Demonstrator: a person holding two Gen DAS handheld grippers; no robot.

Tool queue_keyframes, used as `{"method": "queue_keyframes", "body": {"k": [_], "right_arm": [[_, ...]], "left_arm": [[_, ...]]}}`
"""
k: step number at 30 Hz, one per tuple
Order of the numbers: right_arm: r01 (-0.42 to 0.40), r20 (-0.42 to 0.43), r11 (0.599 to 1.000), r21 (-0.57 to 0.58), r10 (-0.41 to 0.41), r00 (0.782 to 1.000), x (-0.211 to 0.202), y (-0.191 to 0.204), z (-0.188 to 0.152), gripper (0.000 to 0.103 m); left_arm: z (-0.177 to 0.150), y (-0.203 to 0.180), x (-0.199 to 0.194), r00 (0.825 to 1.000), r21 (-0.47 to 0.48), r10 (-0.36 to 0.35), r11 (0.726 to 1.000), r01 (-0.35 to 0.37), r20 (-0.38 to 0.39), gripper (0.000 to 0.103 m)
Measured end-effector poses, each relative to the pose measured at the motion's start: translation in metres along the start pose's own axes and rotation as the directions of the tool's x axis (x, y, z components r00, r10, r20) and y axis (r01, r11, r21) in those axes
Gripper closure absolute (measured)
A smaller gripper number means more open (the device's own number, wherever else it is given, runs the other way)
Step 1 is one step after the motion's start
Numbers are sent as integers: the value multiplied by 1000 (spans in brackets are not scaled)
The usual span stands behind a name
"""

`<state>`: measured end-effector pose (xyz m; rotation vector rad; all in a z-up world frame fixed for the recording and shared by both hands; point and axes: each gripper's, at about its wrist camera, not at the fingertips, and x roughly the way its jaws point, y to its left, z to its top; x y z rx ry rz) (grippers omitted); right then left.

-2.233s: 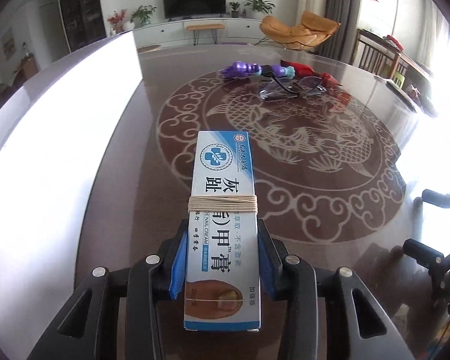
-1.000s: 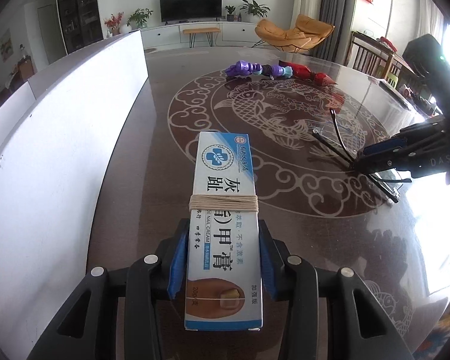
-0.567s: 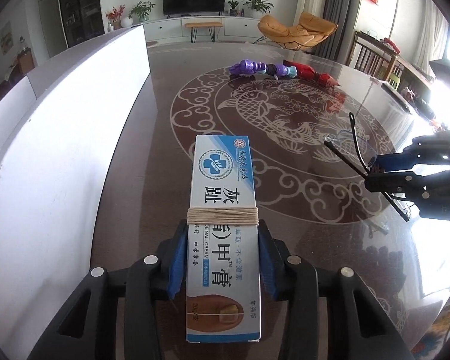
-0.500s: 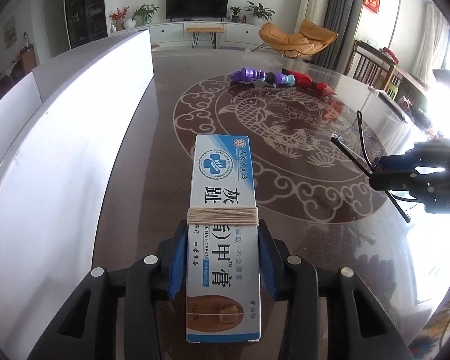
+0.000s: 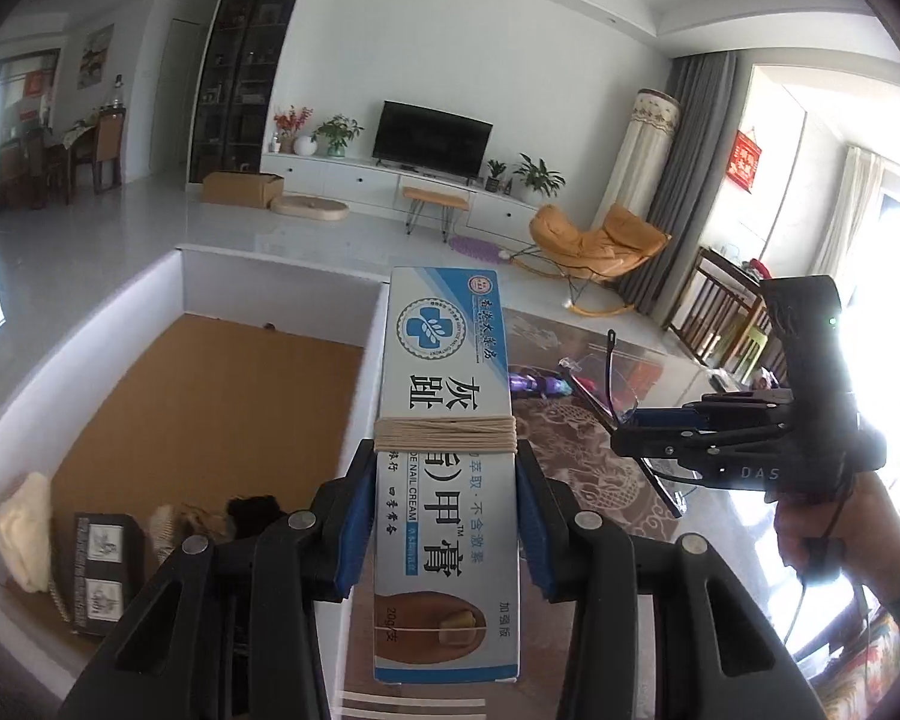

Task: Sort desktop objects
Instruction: 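Open left tool dropping the box while right tool releases the glasses into bin, then bring both open tools back over the table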

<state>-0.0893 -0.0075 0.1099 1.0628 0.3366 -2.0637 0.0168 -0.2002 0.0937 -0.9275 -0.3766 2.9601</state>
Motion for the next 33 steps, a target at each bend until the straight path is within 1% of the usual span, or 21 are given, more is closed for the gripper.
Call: {"method": "queue_keyframes", "body": {"k": [2,4,6,8,10,12,13,14,15,16,17,18,21,23,24,26,27,28,29,31,33], "right_arm": [[-73,31,997,4,73,997,9,26,27,74],[-170,48,985,11,170,984,23,57,52,74],[-257,46,966,15,256,966,42,91,71,74],[-316,27,949,12,316,948,64,124,83,74],[-364,-16,931,10,364,931,89,155,87,74],[-391,-71,920,9,391,918,115,181,83,72],[-387,-98,922,1,385,918,126,191,80,71],[-373,-119,928,-13,369,922,136,201,75,69],[-358,-137,933,-27,352,926,144,209,71,57],[-343,-144,938,-37,335,931,148,213,66,41],[-335,-134,941,-42,327,936,149,215,61,35],[-330,-108,943,-46,323,940,145,214,57,29],[-305,-2,951,-53,306,952,119,198,47,22],[-263,94,964,-41,266,959,94,174,36,10],[-226,140,974,-28,228,964,81,155,29,0],[-127,204,992,8,123,971,64,121,10,0],[-80,209,997,23,74,975,60,102,-3,0],[-26,205,999,39,17,979,56,82,-18,0],[31,197,998,60,-42,980,52,61,-35,0],[151,143,982,112,-166,976,52,17,-71,0],[243,63,952,185,-258,964,47,-30,-109,0]], "left_arm": [[8,34,-6,998,-20,66,998,-66,-6,61],[12,71,-5,992,-56,119,991,-121,-33,61],[10,106,0,979,-83,185,978,-192,-85,61],[2,138,8,965,-113,220,965,-237,-145,61],[-8,163,18,946,-140,243,951,-276,-214,61],[-19,181,28,916,-156,278,930,-332,-291,59],[-24,188,33,896,-163,300,916,-366,-327,58],[-29,192,36,883,-173,318,903,-393,-346,50],[-34,196,36,879,-187,327,894,-407,-346,43],[-39,197,32,883,-204,330,889,-409,-334,27],[-42,196,28,892,-220,329,888,-404,-310,19],[-44,193,24,899,-230,332,887,-401,-287,17],[-41,170,16,917,-227,327,898,-377,-230,16],[-37,145,8,932,-200,311,916,-346,-187,16],[-35,129,7,942,-182,293,929,-321,-166,16],[-28,92,3,965,-144,228,959,-246,-129,16],[-24,71,5,976,-120,187,972,-200,-114,16],[-22,46,7,984,-90,144,984,-154,-102,13],[-21,23,10,990,-58,102,993,-108,-93,7],[-25,-21,19,996,6,14,1000,-13,-90,0],[-36,-59,40,990,57,-52,997,60,-129,0]]}}
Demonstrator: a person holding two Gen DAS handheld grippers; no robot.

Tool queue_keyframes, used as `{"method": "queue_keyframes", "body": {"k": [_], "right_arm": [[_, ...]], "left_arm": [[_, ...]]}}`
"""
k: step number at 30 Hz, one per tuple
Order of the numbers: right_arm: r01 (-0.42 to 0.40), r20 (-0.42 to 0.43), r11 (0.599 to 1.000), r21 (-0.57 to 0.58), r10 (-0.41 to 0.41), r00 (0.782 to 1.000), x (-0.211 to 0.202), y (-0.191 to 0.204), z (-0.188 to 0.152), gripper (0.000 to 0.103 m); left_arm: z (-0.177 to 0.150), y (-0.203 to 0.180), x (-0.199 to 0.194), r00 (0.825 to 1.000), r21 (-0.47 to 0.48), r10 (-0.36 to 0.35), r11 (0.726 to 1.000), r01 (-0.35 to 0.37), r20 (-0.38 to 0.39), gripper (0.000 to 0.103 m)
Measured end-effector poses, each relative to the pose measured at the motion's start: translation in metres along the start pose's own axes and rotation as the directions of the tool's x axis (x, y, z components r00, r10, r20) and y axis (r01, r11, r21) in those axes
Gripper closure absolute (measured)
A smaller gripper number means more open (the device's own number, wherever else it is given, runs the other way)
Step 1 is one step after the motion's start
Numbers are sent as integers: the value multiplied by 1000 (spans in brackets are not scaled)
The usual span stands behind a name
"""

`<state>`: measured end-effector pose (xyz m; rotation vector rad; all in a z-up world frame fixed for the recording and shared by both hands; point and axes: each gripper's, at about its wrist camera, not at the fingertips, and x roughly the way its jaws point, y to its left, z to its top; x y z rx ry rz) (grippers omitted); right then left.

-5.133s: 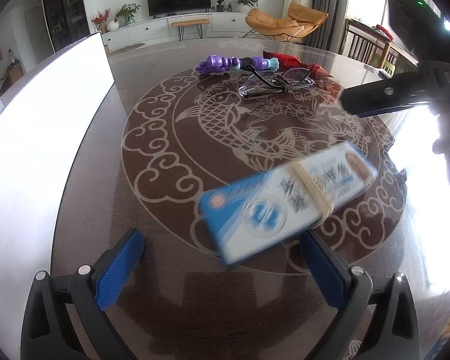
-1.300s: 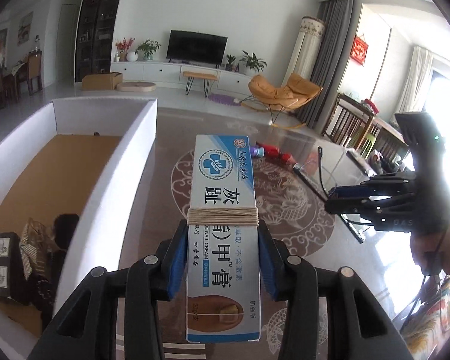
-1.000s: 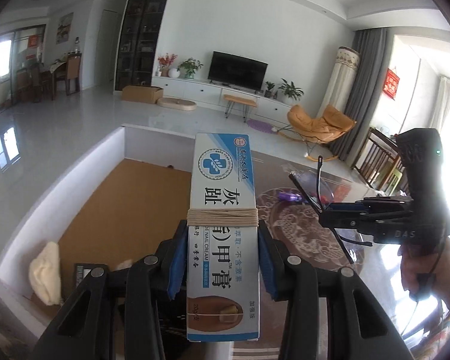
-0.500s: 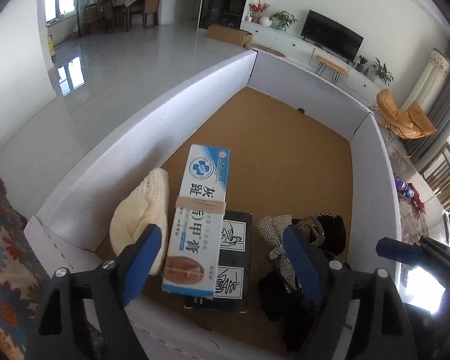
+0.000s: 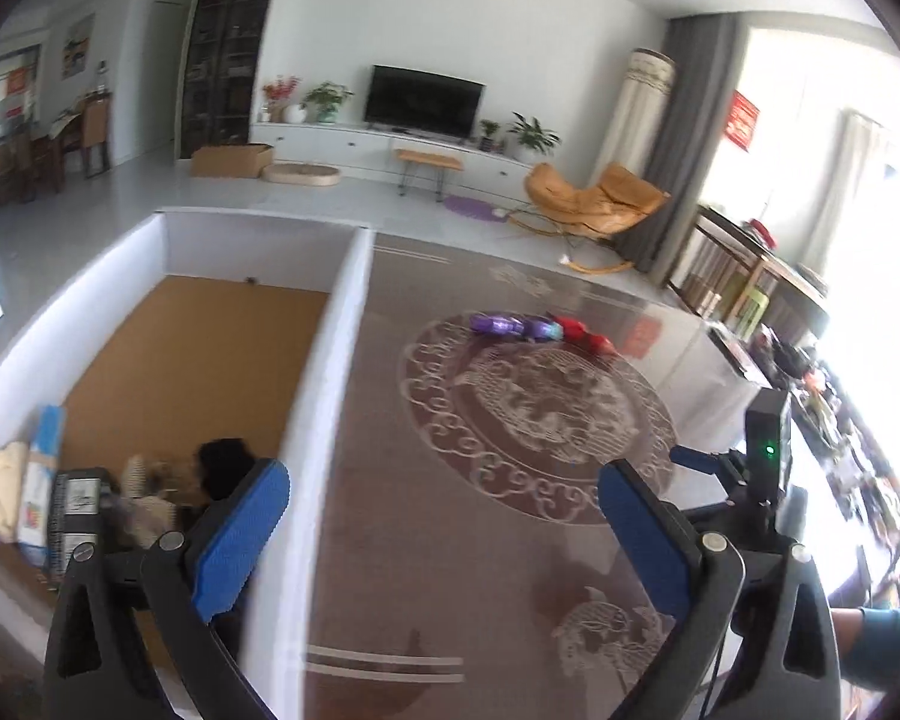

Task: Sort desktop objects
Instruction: 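Bring both open tools back over the table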

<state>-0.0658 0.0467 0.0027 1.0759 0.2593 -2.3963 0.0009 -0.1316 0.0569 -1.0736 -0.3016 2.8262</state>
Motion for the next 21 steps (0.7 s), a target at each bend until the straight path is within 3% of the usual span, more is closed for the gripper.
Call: {"method": "queue_keyframes", "body": {"k": [4,8,14,21], "right_arm": [[132,-84,984,117,-122,989,3,-76,-37,0],[146,-95,968,204,-128,987,-3,-109,-54,0],[127,-88,966,224,-110,990,-2,-106,-54,0],[179,-120,969,170,-160,980,7,-95,-53,0]], "left_arm": [[-20,-42,72,991,48,15,999,-9,-131,0],[-41,-58,136,972,96,83,993,-63,-220,0],[-42,-67,175,961,196,165,973,-122,-224,0],[-34,-74,193,955,248,186,960,-127,-230,0]]}}
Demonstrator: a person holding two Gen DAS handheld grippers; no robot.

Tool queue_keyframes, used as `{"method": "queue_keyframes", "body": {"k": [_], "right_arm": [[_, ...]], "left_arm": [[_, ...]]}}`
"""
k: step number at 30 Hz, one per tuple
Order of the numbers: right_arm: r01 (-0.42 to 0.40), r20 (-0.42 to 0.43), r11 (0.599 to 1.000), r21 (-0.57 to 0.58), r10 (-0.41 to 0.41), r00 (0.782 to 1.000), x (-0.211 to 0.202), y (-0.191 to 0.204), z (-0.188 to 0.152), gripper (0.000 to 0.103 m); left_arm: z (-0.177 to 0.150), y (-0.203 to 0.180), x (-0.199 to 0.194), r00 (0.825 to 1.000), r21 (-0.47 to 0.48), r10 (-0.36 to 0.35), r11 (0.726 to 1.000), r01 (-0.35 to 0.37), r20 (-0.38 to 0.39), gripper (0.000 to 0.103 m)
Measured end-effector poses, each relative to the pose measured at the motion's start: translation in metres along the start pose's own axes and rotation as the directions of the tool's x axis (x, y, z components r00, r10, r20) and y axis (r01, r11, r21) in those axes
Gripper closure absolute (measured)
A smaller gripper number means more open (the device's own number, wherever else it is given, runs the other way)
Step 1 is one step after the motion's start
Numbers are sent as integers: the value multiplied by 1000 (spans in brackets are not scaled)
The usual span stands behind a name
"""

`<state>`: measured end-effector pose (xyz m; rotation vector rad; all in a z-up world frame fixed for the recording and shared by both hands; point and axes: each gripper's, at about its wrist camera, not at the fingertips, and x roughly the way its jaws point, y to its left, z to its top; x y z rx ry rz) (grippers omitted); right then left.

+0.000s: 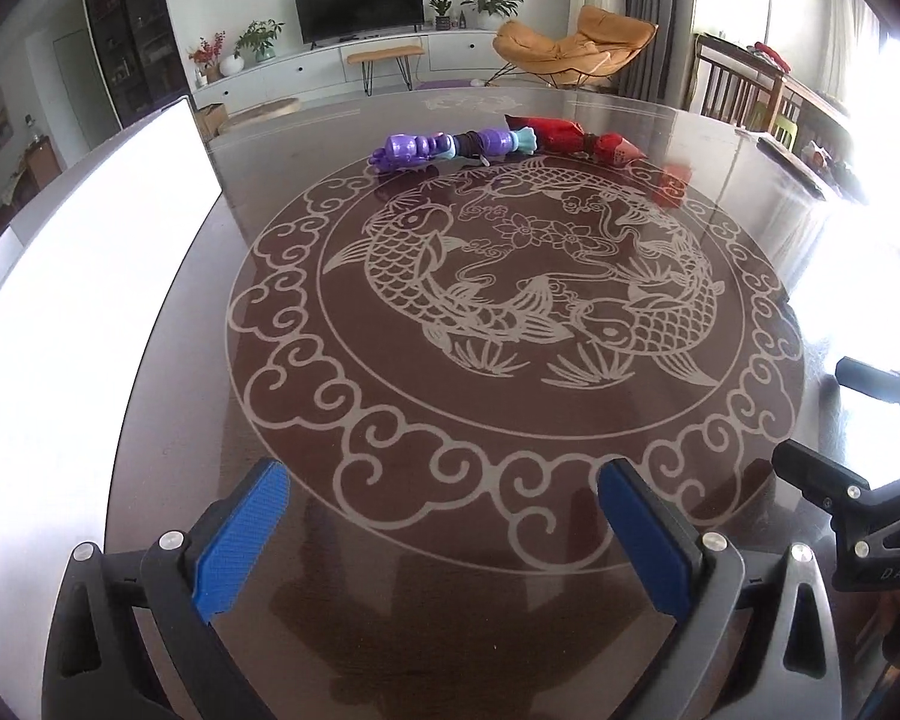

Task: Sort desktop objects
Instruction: 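Bring both open tools back over the table, then close right tool on the red candy wrapper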

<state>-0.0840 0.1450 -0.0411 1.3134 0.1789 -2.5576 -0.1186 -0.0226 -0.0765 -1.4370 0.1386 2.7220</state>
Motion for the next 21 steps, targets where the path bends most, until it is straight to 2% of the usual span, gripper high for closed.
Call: {"method": "queue_keyframes", "body": {"k": [6,9,12,13,14,17,21], "right_arm": [[14,-6,1000,-16,-14,1000,3,4,0,0],[14,-7,1000,-15,-14,1000,3,4,0,0],[-6,-13,1000,-8,6,1000,7,-2,8,0],[-26,9,1000,1,26,1000,8,-9,16,0],[-37,41,999,4,36,998,10,-18,28,0],[13,91,999,-32,-10,996,28,-39,84,0],[-29,28,990,-139,34,999,79,-47,171,0]], "left_arm": [[6,-3,13,1000,12,-18,1000,18,-12,0],[8,3,17,999,-17,-50,999,49,-17,0],[6,3,16,999,-24,-43,999,43,3,0],[4,2,15,999,-34,-33,999,34,16,0],[3,1,14,1000,-33,-23,999,23,22,0],[4,2,15,999,-37,-30,999,31,20,0],[5,1,16,999,-36,-30,999,31,21,0]]}}
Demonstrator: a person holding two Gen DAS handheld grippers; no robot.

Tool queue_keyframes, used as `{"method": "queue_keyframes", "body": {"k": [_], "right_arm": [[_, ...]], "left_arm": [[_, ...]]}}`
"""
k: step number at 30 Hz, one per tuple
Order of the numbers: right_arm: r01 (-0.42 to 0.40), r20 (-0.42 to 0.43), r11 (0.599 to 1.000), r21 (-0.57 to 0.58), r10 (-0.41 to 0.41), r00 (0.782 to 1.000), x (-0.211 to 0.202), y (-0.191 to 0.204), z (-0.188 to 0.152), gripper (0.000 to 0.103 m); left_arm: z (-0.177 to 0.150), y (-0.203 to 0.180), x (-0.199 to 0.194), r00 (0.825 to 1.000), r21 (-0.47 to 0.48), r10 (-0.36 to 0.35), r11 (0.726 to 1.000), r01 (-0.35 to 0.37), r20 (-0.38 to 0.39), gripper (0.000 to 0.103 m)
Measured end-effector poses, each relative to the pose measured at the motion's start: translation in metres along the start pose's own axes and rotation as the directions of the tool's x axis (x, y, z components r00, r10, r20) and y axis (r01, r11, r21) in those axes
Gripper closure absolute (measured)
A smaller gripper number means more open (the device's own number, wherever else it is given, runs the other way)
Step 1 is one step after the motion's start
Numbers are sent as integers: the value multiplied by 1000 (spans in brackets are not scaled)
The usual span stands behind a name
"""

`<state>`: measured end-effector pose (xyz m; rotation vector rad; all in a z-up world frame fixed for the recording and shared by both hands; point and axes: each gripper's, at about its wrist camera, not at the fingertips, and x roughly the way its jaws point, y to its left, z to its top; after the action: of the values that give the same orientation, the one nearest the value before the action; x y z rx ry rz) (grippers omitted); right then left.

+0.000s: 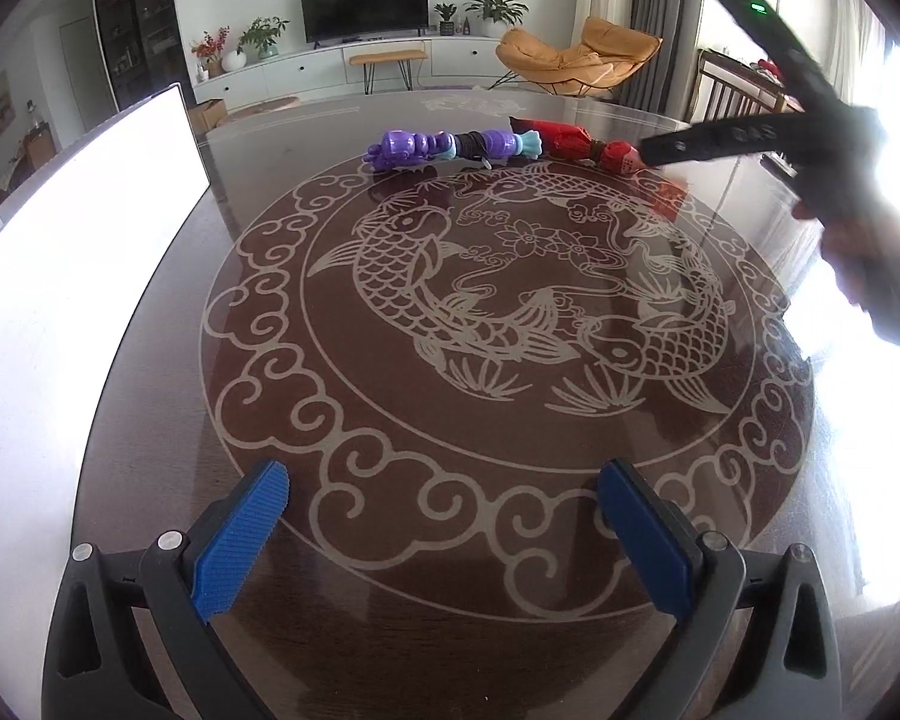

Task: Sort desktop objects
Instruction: 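Close right tool on the red candy wrapper, then lift the red candy with right tool while left tool approaches purple toy wand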

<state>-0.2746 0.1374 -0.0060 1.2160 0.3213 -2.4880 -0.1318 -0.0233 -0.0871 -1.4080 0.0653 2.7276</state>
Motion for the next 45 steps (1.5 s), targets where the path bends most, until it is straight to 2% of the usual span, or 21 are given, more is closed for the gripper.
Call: {"method": "queue_keyframes", "body": {"k": [2,3,5,6,7,8,10,11,12,13,15,19,23,26,27,30,35,39,41,42,45], "right_arm": [[-21,-68,998,-66,16,998,28,3,29,4],[-34,-88,994,-101,25,996,39,8,39,10],[-29,-118,987,-158,10,993,58,18,52,12],[-20,-132,986,-165,-2,991,66,20,55,18],[-28,-144,988,-155,5,990,73,20,58,30],[-52,-155,990,-130,31,987,78,18,60,36],[-129,-162,988,-83,114,980,84,16,59,57],[-122,-148,989,-90,108,983,82,16,58,61],[-131,-136,987,-89,118,984,80,17,54,73],[-152,-133,985,-83,140,981,77,17,51,77],[-137,-121,986,-90,126,985,68,19,41,77],[-145,-97,988,-47,140,985,27,22,-3,77],[-92,-77,993,-67,87,993,-36,40,-75,77],[-86,-25,994,-63,85,996,-82,50,-130,77],[-76,-1,996,-53,76,997,-92,50,-145,73],[-58,8,998,-3,58,998,-102,42,-172,48],[-84,12,996,42,83,996,-102,33,-178,45],[-86,17,996,34,86,996,-97,38,-175,33],[-63,-1,998,-6,63,998,-92,48,-173,20],[-63,-13,998,-29,62,998,-90,52,-173,8],[-73,-29,997,-23,72,997,-84,52,-170,4]], "left_arm": [[0,0,1,1000,0,0,1000,0,0,0],[0,0,0,1000,0,0,1000,0,0,0],[0,0,1,1000,0,-1,1000,1,0,0],[0,0,1,1000,0,-1,1000,1,0,0],[0,0,1,1000,0,-1,1000,1,0,0],[1,0,1,1000,0,-1,1000,1,0,0],[0,0,1,1000,0,-2,1000,2,0,0],[1,0,1,1000,0,-2,1000,2,0,0],[0,0,1,1000,0,-2,1000,2,0,0],[0,0,1,1000,0,-2,1000,2,0,0],[0,0,1,1000,0,-2,1000,2,0,0],[0,0,1,1000,0,-2,1000,2,0,0],[0,0,1,1000,0,-3,1000,3,0,0],[0,0,2,1000,0,-3,1000,3,0,0],[0,0,2,1000,0,-3,1000,3,0,0],[0,0,2,1000,1,-3,1000,3,0,0],[0,0,2,1000,1,-4,1000,4,0,0],[-1,0,2,1000,6,-5,1000,5,-1,0],[-2,-2,1,1000,20,-15,1000,15,0,0],[-2,-3,1,1000,39,-30,999,31,-7,0],[16,-7,10,990,145,-98,983,111,-97,0]]}}
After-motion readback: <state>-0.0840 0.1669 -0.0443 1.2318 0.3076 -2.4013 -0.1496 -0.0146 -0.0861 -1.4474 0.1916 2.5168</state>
